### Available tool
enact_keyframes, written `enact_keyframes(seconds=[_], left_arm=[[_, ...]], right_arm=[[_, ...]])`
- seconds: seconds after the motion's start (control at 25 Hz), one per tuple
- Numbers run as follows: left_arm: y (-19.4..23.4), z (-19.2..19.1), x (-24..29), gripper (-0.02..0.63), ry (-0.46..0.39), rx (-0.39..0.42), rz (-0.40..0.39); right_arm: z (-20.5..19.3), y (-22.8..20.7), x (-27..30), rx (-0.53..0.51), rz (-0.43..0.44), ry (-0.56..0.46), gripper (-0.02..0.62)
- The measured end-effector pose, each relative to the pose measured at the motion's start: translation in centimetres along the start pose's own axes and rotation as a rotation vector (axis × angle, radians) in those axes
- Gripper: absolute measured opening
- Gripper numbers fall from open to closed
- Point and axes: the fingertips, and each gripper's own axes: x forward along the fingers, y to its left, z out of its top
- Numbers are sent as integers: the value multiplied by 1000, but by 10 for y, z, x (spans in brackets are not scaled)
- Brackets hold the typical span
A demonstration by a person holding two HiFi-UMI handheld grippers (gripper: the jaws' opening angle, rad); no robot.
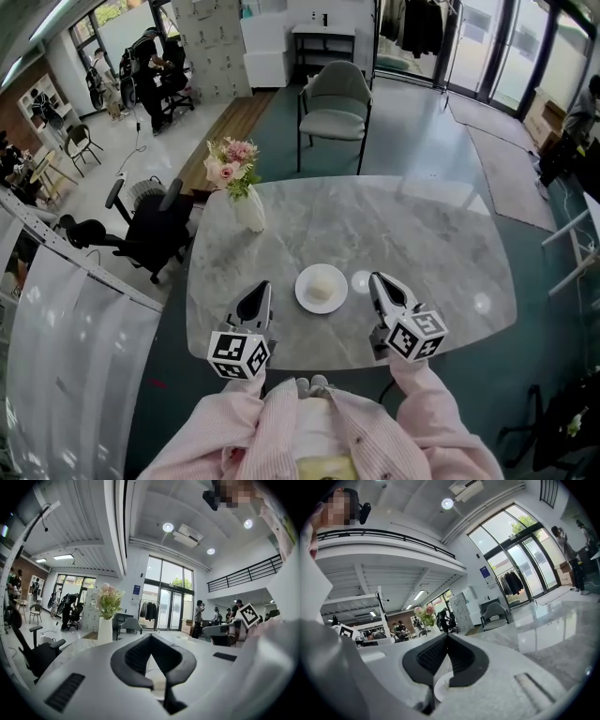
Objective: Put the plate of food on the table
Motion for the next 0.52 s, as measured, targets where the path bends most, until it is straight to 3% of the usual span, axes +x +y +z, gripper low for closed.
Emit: enact_keyframes(seconds=[0.52], left_arm=[[6, -5, 0, -3, 8, 16, 26]], right_arm=[[-7, -12, 2, 0, -22, -4, 5]])
